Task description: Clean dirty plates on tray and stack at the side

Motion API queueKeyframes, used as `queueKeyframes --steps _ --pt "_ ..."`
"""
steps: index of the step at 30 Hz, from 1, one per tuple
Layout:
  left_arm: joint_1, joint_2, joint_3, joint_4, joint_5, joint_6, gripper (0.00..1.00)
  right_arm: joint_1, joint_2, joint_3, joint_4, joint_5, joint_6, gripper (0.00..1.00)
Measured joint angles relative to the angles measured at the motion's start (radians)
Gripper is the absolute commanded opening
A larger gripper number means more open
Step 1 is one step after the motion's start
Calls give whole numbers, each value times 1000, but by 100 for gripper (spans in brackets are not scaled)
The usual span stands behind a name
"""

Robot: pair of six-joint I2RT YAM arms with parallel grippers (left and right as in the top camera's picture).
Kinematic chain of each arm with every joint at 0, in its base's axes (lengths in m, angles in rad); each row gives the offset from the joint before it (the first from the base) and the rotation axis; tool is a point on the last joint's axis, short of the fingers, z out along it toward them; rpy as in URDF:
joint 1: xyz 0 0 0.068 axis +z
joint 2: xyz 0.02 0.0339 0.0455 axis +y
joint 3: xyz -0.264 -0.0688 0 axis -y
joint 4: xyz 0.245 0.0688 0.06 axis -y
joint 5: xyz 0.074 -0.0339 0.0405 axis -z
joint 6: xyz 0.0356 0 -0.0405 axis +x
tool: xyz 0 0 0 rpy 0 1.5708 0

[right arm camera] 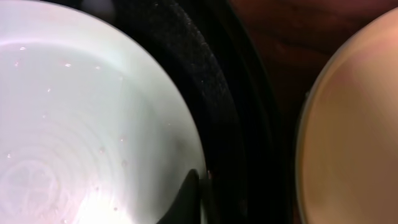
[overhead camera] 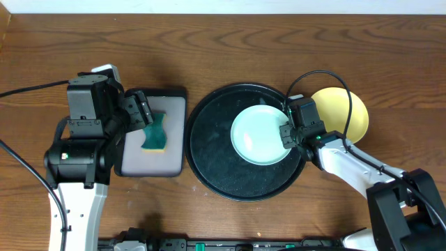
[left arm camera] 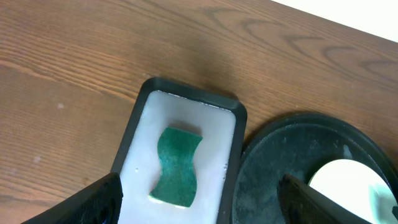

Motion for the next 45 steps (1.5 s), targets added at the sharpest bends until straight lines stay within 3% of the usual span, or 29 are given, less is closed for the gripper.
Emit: queueKeyframes --steps 7,19,22,27,33,37,45 --pt "0 0 0 0 0 0 80 0 2 0 10 -1 19 1" --pt "0 0 0 0 0 0 80 -69 -41 0 34 -37 248 1" --pt "0 0 0 0 0 0 80 -72 -42 -1 16 -60 256 30" --pt "0 0 0 0 0 0 80 -72 -42 -1 25 -77 224 36" --pt "0 0 0 0 0 0 80 -72 -33 -1 53 -88 156 34" --pt "0 0 0 0 0 0 80 -72 2 -1 73 -114 125 21" --pt "0 0 0 0 0 0 80 -72 23 -1 74 -135 110 18"
